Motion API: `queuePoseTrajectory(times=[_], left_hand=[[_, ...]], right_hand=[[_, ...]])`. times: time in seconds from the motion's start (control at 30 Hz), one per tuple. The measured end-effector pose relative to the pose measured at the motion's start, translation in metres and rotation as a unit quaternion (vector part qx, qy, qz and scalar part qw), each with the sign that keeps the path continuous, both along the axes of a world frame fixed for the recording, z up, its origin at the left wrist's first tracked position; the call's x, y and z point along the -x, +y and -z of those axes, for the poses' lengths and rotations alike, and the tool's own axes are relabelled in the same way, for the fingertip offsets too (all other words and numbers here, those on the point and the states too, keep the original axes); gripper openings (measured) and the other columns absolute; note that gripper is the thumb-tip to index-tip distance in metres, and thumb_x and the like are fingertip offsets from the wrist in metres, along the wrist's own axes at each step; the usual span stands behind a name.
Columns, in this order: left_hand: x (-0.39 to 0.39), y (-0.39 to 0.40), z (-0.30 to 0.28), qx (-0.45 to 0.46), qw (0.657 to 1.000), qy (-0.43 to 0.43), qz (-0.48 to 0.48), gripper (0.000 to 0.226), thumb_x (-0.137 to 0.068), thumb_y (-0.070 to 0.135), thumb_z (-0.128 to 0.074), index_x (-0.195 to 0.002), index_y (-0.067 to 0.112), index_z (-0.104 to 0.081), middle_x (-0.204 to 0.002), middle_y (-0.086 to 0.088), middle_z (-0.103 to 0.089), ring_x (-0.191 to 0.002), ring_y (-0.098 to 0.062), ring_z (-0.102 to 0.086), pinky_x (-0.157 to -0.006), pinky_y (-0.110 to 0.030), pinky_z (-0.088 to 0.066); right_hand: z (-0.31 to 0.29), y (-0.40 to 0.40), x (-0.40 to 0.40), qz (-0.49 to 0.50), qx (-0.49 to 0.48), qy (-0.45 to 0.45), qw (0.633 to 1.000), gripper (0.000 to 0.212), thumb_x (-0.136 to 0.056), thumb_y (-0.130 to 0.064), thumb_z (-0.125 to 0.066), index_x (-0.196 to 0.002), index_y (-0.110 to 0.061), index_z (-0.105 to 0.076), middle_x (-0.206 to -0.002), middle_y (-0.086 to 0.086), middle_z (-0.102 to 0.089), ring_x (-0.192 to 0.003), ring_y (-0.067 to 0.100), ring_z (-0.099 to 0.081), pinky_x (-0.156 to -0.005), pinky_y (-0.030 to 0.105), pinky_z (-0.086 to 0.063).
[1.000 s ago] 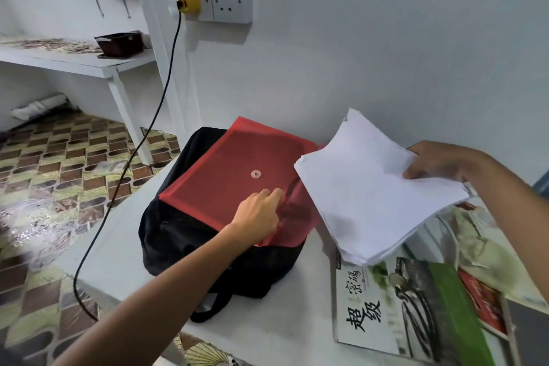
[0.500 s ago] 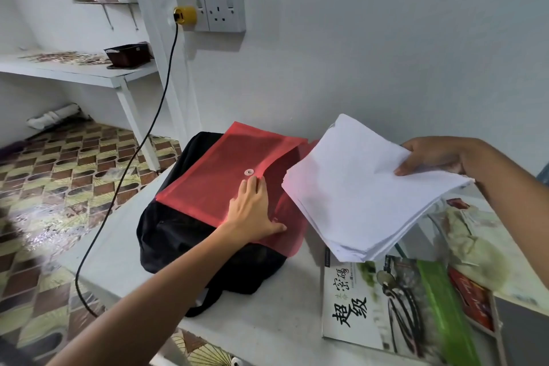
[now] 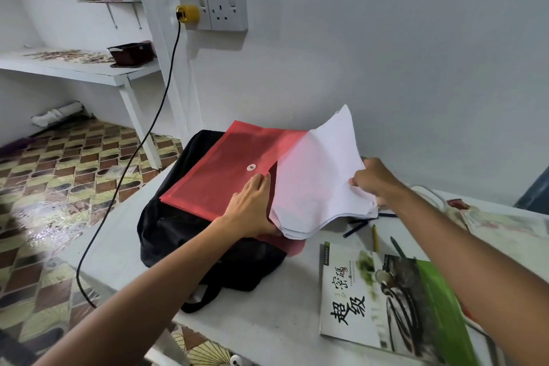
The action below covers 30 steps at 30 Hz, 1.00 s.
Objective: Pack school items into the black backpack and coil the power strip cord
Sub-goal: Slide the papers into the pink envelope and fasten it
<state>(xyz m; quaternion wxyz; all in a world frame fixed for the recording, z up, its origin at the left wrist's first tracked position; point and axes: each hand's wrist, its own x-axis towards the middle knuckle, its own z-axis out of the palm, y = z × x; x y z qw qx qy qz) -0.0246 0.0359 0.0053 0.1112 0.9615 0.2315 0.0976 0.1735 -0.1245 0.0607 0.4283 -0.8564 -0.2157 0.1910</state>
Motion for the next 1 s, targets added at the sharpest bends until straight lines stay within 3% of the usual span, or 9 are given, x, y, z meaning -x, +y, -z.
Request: queuePoseTrajectory(times=[0.1,0.2,0.27,0.3,0.4,0.63,0.77,0.9,1.0], left_hand=[[0.004,0.006,-0.006,0.057,0.995,0.036,0.069,0.118,-0.05,0.055,-0.077,-0.143,0.016,-0.017,-0.136,-0.001,-0.033,-0.125,-0.024,-0.04,-0.101,-0.043,-0.042],[0.003,0.007,-0.018,0.13,0.988,0.056,0.06,0.093,-0.072,0.038,-0.064,-0.148,0.01,-0.017,-0.151,-0.006,-0.024,-0.136,-0.027,-0.034,-0.108,-0.039,-0.034],[0.003,0.008,-0.023,0.095,0.994,0.043,0.034,0.08,-0.077,0.032,-0.055,-0.146,0.009,-0.021,-0.15,-0.009,-0.027,-0.128,-0.034,-0.043,-0.099,-0.043,-0.041],[0.003,0.008,-0.024,0.055,0.997,0.043,0.025,0.077,-0.079,0.025,-0.057,-0.146,0.007,-0.021,-0.147,-0.01,-0.03,-0.117,-0.037,-0.05,-0.087,-0.043,-0.045],[0.004,0.001,-0.018,-0.023,0.998,0.054,0.007,0.073,-0.073,-0.001,-0.061,-0.138,0.002,-0.028,-0.13,-0.011,-0.039,-0.094,-0.039,-0.057,-0.061,-0.037,-0.036],[0.001,-0.009,-0.016,-0.051,0.998,0.023,-0.014,0.062,-0.071,-0.006,-0.053,-0.13,0.005,-0.035,-0.122,-0.008,-0.045,-0.092,-0.037,-0.058,-0.057,-0.036,-0.03],[0.001,-0.012,-0.021,-0.029,0.999,0.019,-0.001,0.07,-0.072,-0.002,-0.053,-0.138,0.006,-0.031,-0.133,-0.008,-0.044,-0.092,-0.038,-0.058,-0.059,-0.037,-0.036],[0.0,-0.021,-0.025,-0.014,0.999,0.013,0.027,0.078,-0.073,0.0,-0.053,-0.145,0.006,-0.024,-0.138,-0.009,-0.041,-0.086,-0.037,-0.056,-0.052,-0.033,-0.029],[-0.002,-0.022,-0.027,-0.01,0.999,0.008,0.033,0.076,-0.075,0.0,-0.051,-0.146,0.007,-0.024,-0.138,-0.01,-0.041,-0.091,-0.04,-0.056,-0.055,-0.035,-0.031]], right_hand=[[0.012,0.007,0.012,0.007,-0.019,-0.013,1.0,0.021,-0.087,0.007,-0.047,-0.105,0.007,-0.057,-0.099,0.013,-0.057,-0.087,0.024,-0.051,-0.069,0.025,-0.042],[0.019,0.012,0.021,0.008,-0.02,-0.028,0.999,0.021,-0.087,0.003,-0.048,-0.106,0.001,-0.056,-0.097,0.012,-0.058,-0.089,0.028,-0.055,-0.075,0.031,-0.044],[0.019,0.014,0.026,0.012,-0.03,-0.031,0.999,0.017,-0.086,0.003,-0.049,-0.101,-0.003,-0.055,-0.096,0.011,-0.059,-0.091,0.03,-0.057,-0.078,0.034,-0.046],[0.019,0.015,0.028,0.015,-0.042,-0.02,0.999,0.017,-0.086,0.003,-0.048,-0.1,-0.004,-0.054,-0.096,0.011,-0.06,-0.093,0.03,-0.058,-0.079,0.034,-0.048],[0.021,0.02,0.04,0.03,-0.097,0.017,0.995,0.023,-0.086,0.005,-0.047,-0.105,-0.006,-0.054,-0.101,0.008,-0.061,-0.093,0.025,-0.057,-0.069,0.025,-0.046],[0.03,0.031,0.068,0.044,-0.142,0.082,0.985,0.021,-0.087,0.006,-0.044,-0.1,-0.009,-0.048,-0.081,-0.004,-0.052,-0.084,0.018,-0.052,-0.057,0.022,-0.038],[0.031,0.045,0.069,0.034,-0.133,0.117,0.984,0.025,-0.087,0.004,-0.044,-0.109,-0.006,-0.049,-0.099,0.008,-0.057,-0.095,0.025,-0.053,-0.076,0.028,-0.042],[0.037,0.062,0.076,0.045,-0.132,0.123,0.982,0.038,-0.085,0.005,-0.039,-0.121,-0.003,-0.047,-0.108,0.013,-0.056,-0.097,0.026,-0.054,-0.079,0.031,-0.045],[0.037,0.075,0.084,0.042,-0.177,0.161,0.97,0.034,-0.085,0.006,-0.039,-0.115,-0.003,-0.051,-0.099,0.011,-0.061,-0.092,0.027,-0.062,-0.073,0.033,-0.052]])
